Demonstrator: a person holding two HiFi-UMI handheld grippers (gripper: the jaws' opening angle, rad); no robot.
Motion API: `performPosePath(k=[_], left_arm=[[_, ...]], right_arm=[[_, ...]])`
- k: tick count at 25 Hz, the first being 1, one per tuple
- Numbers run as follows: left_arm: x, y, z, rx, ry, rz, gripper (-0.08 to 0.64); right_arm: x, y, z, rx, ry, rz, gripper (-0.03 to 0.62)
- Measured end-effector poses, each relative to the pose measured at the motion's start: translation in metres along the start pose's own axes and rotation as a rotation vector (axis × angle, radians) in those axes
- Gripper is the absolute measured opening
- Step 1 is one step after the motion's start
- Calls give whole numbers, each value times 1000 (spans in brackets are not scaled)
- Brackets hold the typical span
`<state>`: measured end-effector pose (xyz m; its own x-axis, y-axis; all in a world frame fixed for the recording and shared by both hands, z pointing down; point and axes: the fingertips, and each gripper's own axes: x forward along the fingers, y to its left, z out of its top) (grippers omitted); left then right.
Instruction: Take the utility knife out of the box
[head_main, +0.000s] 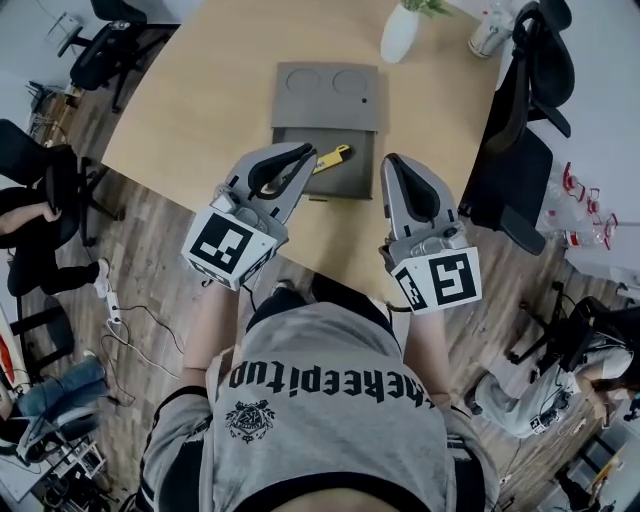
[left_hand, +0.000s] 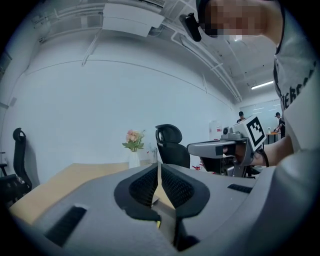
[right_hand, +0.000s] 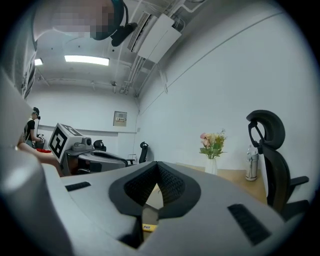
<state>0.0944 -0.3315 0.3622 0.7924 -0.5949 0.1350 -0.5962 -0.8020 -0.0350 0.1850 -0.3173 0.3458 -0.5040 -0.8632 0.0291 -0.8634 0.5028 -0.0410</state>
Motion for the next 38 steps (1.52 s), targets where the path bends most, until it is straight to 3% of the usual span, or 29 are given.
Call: performPosePath(k=[12,22,25,38], left_arm=[[37,8,-70,55,256,-21,20],[53,20,-144,6,471,-20,23],[58,18,-162,-8,524,-40,95],[68,12,-225,-13,721,-94,149]], right_arm=[[22,-17,-44,44,83,54,6],[30,-29,-72,78,139,61,6],[30,-34,-79,84,155,61,6],[30,-42,-95,115,192,51,6]])
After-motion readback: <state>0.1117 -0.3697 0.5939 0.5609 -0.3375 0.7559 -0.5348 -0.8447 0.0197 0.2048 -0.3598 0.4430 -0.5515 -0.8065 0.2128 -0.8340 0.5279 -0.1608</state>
